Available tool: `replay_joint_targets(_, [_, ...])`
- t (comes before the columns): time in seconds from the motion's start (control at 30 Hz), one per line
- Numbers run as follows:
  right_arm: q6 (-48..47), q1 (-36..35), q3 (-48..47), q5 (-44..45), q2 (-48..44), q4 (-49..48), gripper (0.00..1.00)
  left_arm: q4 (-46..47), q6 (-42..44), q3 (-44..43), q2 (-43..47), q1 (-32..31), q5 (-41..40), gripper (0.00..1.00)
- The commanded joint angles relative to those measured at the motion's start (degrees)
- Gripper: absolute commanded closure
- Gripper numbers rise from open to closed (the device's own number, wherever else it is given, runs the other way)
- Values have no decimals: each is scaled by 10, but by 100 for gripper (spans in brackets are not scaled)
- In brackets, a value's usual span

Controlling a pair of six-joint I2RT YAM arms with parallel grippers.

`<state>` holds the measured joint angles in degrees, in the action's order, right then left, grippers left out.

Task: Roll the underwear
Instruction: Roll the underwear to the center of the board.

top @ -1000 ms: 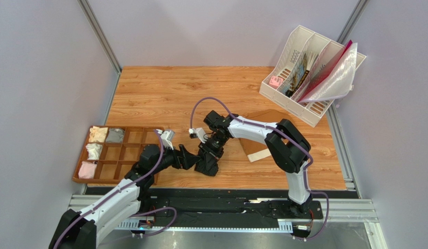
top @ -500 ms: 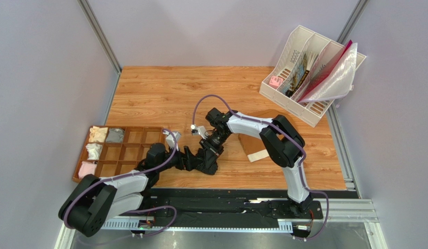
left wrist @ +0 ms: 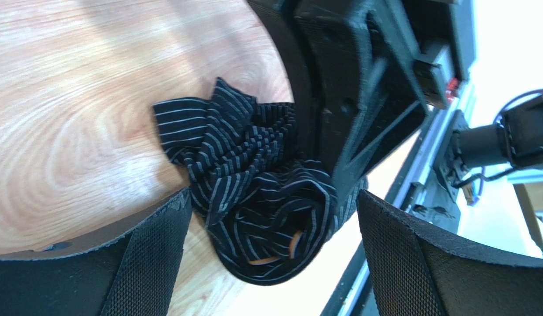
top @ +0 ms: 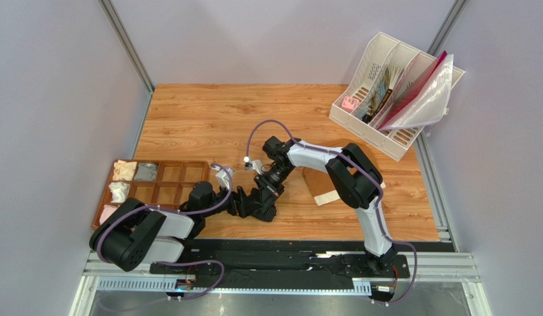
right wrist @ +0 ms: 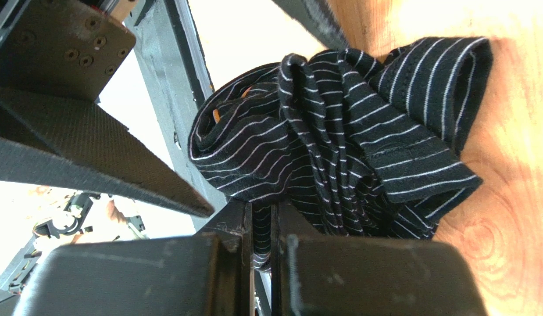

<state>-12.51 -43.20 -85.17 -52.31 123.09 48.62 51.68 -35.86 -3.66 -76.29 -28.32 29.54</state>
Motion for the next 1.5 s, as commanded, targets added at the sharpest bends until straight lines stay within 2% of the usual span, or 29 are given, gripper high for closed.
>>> replay_joint_targets(0.0, [-25, 7, -6, 71, 27, -27, 100, 71, -11, 13, -2, -4, 31, 3])
replay_joint_targets(0.07, [-24, 8, -5, 73, 26, -27, 100, 67, -5, 14, -3, -4, 20, 3])
replay_joint_targets(0.17, [-23, 7, -5, 73, 23, -27, 100, 61, -2, 5, -25, -4, 21, 9])
replay_joint_targets(0.27, [-23, 8, -5, 74, 24, -27, 100, 69, -4, 1, -50, -4, 22, 30])
replay_joint_targets(0.6, [-23, 14, -4, 71, 23, -28, 100, 114, -12, 4, -85, -4, 22, 71])
replay_joint_targets(0.67, [-20, 13, -3, 68, 12, -27, 89, 103, -13, -3, -104, -4, 15, 79])
replay_joint_targets(0.7, [-18, 13, -2, 69, 6, -26, 80, 95, -13, -12, -111, -4, 14, 80])
replay_joint_targets(0.73, [-16, 13, 0, 70, -1, -25, 66, 82, -16, -16, -118, -4, 15, 80])
replay_joint_targets(0.87, [5, 15, 18, 106, -75, -31, 48, 44, -18, -40, -158, -4, 15, 82])
replay_joint_targets(0.93, [13, 22, 37, 125, -103, -49, 28, 38, -22, -43, -174, -4, 21, 83])
replay_joint_targets(0.97, [26, 29, 46, 129, -128, -60, 8, 35, -24, -49, -179, -4, 24, 83])
replay_joint_targets(1.03, [37, 36, 72, 149, -145, -93, 0, 26, -26, -56, -191, -4, 31, 83])
replay_joint_targets(1.23, [77, 56, 125, 163, -160, -176, 0, 11, -22, -63, -190, -4, 35, 83])
replay_joint_targets(1.47, [92, 56, 139, 166, -137, -186, 0, -40, -4, -73, -156, -4, 31, 83])
